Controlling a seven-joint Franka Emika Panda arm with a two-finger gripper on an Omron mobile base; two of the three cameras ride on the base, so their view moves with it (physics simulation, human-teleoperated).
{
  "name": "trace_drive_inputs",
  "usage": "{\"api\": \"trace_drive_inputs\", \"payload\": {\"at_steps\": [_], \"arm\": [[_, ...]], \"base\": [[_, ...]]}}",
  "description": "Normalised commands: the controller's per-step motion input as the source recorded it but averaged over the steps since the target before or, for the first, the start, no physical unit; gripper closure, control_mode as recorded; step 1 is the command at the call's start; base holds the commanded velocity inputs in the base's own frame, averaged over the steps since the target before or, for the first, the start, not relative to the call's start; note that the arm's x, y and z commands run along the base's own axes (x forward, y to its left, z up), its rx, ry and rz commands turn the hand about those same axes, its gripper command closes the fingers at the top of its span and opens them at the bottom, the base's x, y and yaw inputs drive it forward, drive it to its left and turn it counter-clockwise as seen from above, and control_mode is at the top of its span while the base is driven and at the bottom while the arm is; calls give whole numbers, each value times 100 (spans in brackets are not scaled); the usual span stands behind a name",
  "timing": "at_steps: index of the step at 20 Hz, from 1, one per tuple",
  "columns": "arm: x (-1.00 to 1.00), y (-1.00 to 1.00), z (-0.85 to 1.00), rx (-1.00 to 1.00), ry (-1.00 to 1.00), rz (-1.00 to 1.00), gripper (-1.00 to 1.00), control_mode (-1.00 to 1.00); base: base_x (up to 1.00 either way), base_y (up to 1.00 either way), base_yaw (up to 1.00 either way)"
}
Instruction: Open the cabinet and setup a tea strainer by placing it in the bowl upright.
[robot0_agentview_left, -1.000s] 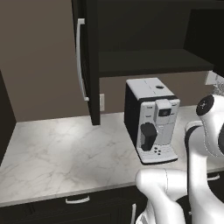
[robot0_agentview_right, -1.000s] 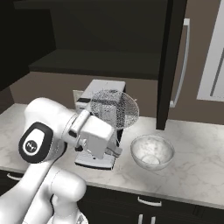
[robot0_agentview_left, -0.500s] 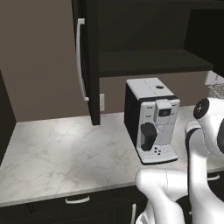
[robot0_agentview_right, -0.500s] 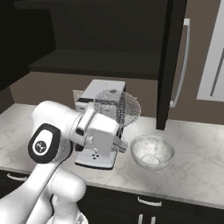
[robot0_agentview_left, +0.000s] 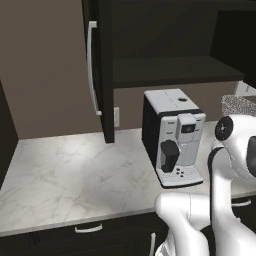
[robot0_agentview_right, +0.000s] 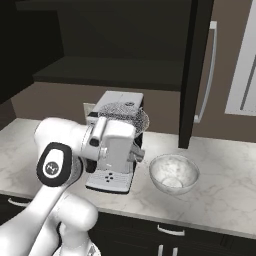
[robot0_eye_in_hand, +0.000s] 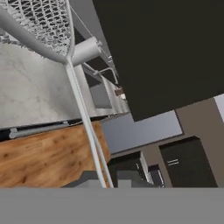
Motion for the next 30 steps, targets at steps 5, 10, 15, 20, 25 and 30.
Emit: {"api": "trace_drive_inputs", "payload": {"at_steps": [5, 10, 15, 20, 25, 30], "arm": [[-9, -47, -72, -21, 4, 11, 100, -100], [0, -26, -59, -12, 12, 0, 100, -100], [0, -1, -43, -4, 11, -4, 100, -100], [0, -14, -30, -2, 5, -5, 100, -100], [11, -41, -22, 0, 0, 0, 100, -100], [33, -53, -20, 0, 0, 1, 100, -100]], "base": [[0, 0, 0], [0, 0, 0], [0, 0, 0], [0, 0, 0], [0, 0, 0], [0, 0, 0]]}}
